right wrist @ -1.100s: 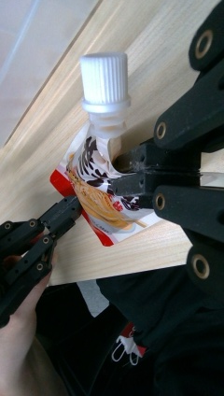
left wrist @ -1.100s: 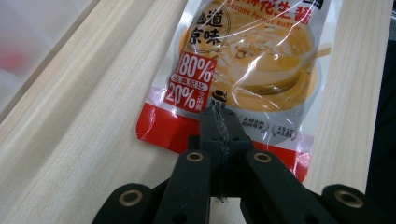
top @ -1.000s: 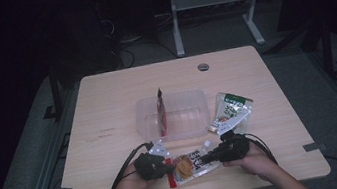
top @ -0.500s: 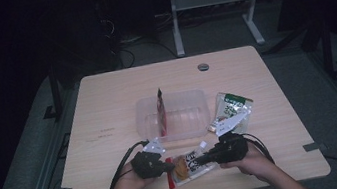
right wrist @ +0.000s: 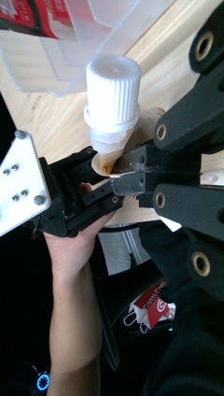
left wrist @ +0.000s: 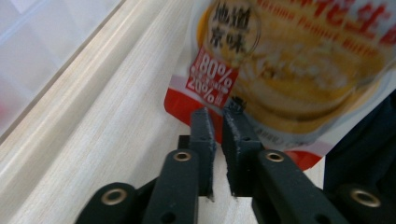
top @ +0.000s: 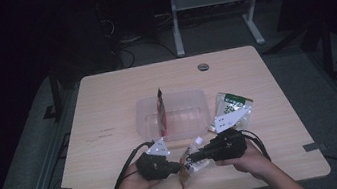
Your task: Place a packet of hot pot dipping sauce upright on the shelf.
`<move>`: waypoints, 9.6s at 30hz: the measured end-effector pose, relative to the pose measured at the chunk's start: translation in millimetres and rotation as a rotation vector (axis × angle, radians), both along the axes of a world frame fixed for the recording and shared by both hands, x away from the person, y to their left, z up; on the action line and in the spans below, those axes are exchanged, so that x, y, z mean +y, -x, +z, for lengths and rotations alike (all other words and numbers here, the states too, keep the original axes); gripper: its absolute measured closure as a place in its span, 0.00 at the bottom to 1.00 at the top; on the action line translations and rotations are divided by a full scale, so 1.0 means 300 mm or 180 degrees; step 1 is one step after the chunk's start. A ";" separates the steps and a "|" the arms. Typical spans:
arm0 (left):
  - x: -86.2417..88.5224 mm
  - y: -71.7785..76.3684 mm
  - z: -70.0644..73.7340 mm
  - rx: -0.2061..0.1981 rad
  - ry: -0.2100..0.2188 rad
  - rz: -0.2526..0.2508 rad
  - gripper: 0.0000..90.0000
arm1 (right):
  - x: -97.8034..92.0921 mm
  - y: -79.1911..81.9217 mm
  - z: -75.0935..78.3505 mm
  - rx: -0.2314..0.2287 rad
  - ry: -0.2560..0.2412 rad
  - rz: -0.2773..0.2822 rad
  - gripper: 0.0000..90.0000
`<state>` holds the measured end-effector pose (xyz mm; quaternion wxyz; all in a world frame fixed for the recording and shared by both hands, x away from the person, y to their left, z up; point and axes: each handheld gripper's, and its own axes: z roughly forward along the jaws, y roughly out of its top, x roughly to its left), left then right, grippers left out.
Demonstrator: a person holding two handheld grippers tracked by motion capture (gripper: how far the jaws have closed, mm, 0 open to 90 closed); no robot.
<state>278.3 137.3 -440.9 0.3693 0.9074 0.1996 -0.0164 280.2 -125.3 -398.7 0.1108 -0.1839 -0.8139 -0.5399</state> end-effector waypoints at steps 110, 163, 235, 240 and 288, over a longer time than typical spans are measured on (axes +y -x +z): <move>0.266 0.029 -0.014 0.0129 -0.0092 0.0195 0.42 | 0.124 -0.431 0.133 -0.0324 0.0481 -0.0555 1.00; 0.264 0.030 -0.018 0.0177 -0.0099 0.0208 0.42 | -0.011 -0.200 0.131 -0.0563 0.0646 -0.0878 0.32; 0.272 0.027 -0.027 0.0182 -0.0178 0.0204 0.42 | -0.264 -0.363 -0.208 -0.0253 0.1847 -0.1521 1.00; 0.271 0.027 -0.029 0.0198 -0.0178 0.0207 0.42 | -0.267 -0.352 -0.207 -0.0215 0.1853 -0.1479 1.00; 0.264 0.024 -0.025 0.0168 -0.0168 0.0190 0.42 | -0.062 -0.013 -0.189 -0.0504 0.1800 -0.0148 1.00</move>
